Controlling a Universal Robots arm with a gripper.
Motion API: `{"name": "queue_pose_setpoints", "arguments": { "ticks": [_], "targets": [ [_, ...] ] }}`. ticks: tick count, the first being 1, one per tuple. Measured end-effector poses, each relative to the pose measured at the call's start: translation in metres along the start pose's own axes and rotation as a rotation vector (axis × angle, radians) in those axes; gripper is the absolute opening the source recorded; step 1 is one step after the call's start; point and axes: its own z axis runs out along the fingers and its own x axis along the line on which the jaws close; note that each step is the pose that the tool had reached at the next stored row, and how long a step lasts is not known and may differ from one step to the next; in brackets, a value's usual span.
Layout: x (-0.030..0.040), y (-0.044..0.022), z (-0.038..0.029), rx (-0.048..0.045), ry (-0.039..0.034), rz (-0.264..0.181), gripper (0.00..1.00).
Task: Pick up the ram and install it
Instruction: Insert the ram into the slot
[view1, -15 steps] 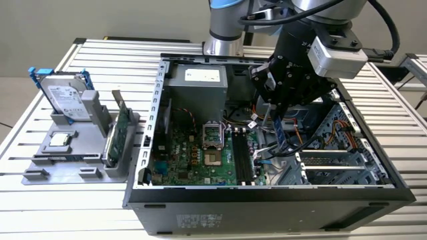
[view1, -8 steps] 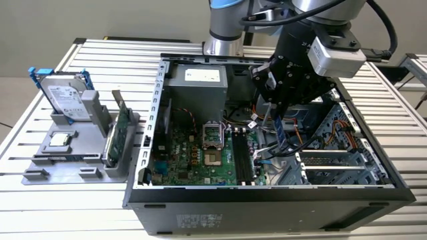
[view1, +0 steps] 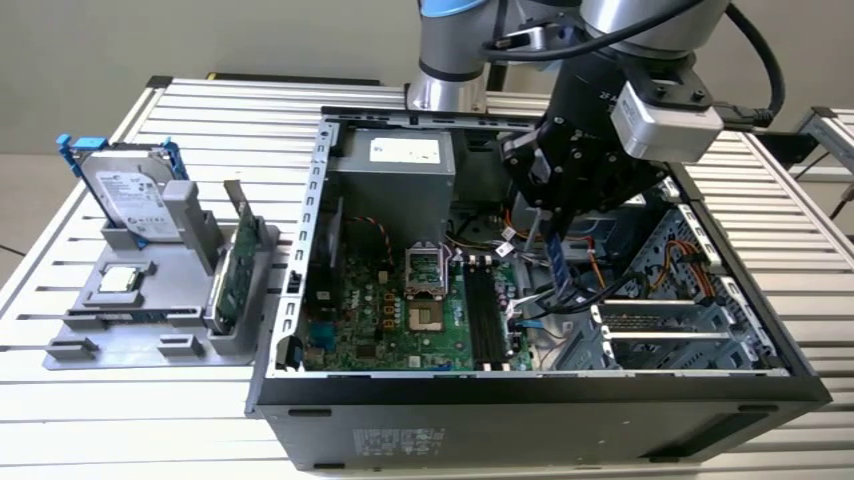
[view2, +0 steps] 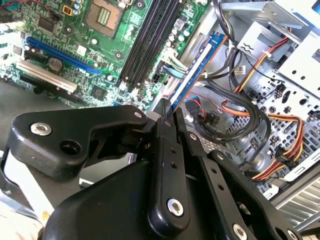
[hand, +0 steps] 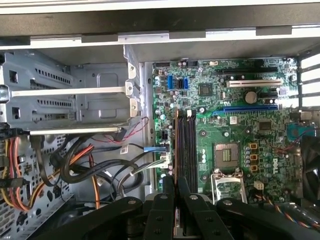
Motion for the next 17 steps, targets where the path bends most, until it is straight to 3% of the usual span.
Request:
{"name": "queue_pose_setpoints", "arguments": {
  "ticks": [17],
  "targets": [
    [0.0003,-0.0052,0.0137,0.0001,0.0,0.0,0.0]
  ]
}}
